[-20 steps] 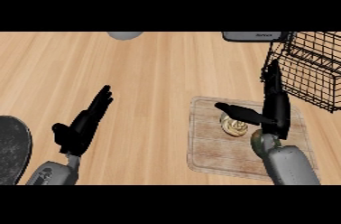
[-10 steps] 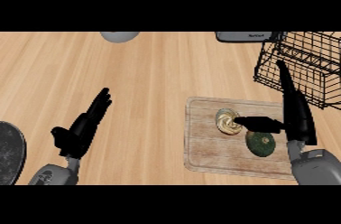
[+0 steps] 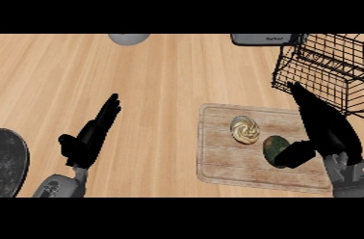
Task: Pick the squash from the cutting board and place it in the tiered basket
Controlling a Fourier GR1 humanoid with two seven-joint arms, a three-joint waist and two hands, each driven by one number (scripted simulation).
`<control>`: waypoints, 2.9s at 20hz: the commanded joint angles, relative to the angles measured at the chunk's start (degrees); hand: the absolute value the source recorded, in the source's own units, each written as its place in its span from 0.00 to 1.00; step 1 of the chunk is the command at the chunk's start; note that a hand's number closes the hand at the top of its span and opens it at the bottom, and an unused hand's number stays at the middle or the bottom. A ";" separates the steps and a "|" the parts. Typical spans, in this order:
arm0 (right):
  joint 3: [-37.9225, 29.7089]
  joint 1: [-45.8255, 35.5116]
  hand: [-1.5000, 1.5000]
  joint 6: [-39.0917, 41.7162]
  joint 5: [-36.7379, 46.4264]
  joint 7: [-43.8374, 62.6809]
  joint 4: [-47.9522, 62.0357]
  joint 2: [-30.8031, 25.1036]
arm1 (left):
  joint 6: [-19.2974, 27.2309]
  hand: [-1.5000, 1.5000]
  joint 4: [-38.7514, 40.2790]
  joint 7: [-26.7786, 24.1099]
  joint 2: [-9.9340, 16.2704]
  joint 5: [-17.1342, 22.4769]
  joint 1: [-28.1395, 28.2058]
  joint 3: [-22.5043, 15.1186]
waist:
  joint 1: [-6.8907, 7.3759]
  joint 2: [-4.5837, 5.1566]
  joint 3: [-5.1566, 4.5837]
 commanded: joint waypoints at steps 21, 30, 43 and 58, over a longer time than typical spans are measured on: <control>4.62 0.51 0.00 9.62 4.06 29.16 -6.54 5.85 | -2.69 0.50 2.04 -2.88 -0.79 -1.20 0.89 1.51 | 1.04 0.90 0.51; 2.44 7.12 0.00 6.72 10.43 23.18 -2.11 8.72 | -1.84 0.50 -0.11 0.36 -2.15 -1.59 -0.86 2.09 | 0.67 0.84 0.60; -3.19 11.88 0.00 9.54 14.59 15.64 0.34 12.74 | -4.53 0.50 1.23 0.97 -2.37 -2.49 -1.55 4.97 | 1.16 0.92 0.62; -5.53 12.38 1.00 2.53 27.39 -0.14 5.98 22.04 | -6.08 0.50 -4.29 4.74 -6.05 -6.52 0.30 6.78 | 1.33 0.91 0.65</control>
